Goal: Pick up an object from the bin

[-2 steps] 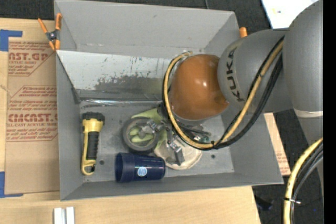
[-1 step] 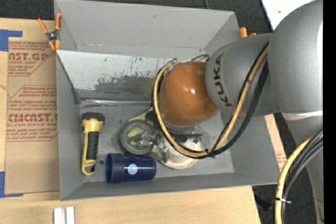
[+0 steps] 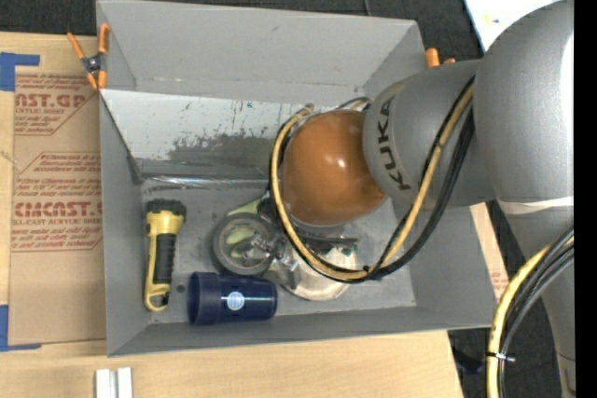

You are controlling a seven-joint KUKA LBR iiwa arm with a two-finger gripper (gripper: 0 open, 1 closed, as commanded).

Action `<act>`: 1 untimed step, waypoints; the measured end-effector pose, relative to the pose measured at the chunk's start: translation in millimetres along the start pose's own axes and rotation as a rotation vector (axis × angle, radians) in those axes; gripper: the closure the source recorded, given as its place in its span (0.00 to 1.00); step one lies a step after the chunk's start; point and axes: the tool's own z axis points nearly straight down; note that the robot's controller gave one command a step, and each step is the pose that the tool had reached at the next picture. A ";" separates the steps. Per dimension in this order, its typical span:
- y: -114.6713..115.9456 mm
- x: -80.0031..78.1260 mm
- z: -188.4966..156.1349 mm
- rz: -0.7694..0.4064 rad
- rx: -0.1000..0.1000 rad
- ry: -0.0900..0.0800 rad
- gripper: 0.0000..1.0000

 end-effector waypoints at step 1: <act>0.0 0.0 0.0 0.000 0.000 0.000 1.00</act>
Offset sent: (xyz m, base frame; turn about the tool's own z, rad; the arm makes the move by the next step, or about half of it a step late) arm 0.0000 0.0000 0.0000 0.0000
